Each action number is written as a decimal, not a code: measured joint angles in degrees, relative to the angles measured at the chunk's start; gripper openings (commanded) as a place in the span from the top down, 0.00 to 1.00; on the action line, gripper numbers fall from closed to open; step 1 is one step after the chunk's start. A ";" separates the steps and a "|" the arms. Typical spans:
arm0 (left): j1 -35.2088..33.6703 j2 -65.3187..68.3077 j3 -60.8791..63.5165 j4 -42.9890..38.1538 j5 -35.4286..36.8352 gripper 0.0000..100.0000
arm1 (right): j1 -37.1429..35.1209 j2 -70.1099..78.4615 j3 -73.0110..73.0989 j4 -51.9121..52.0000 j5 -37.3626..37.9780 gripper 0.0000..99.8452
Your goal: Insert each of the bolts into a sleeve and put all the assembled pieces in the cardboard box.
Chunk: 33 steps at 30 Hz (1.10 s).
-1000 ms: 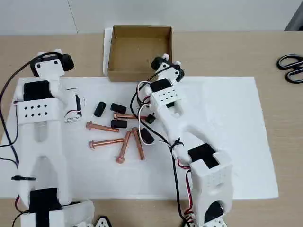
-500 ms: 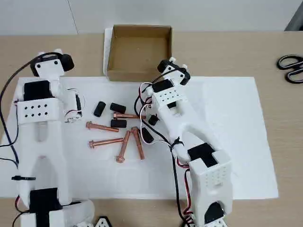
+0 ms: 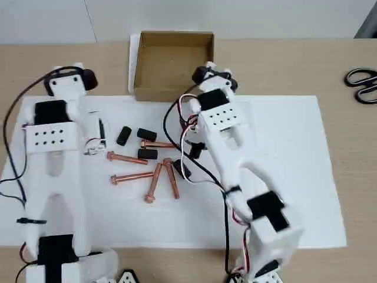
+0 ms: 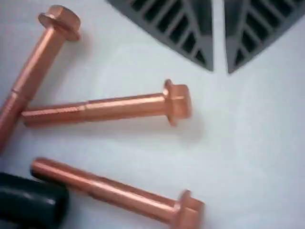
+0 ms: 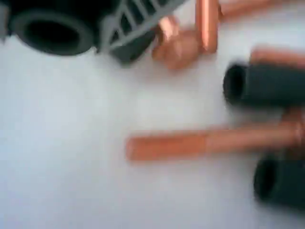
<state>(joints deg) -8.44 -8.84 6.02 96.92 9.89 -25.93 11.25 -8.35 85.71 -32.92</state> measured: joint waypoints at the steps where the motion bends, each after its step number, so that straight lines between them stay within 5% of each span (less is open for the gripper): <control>1: 1.23 0.00 0.00 0.00 0.00 0.99 | -0.09 -1.05 0.00 1.93 3.25 1.00; 7: 8.44 2.02 -3.60 -0.26 1.05 0.99 | -0.09 -6.42 0.00 10.29 22.59 1.00; 17: 6.07 16.00 -15.47 2.37 18.73 0.99 | -0.09 -34.29 4.31 6.07 25.93 1.00; 27: 11.60 18.46 -16.00 2.37 27.52 0.99 | 0.26 -65.58 44.40 -16.09 33.23 1.00; 33: 11.78 20.13 -16.00 2.29 42.73 0.89 | 4.84 -78.77 69.45 -31.82 38.24 1.00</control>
<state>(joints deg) 3.34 11.30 -9.98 99.21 52.62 -21.10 -67.52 61.10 53.89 5.32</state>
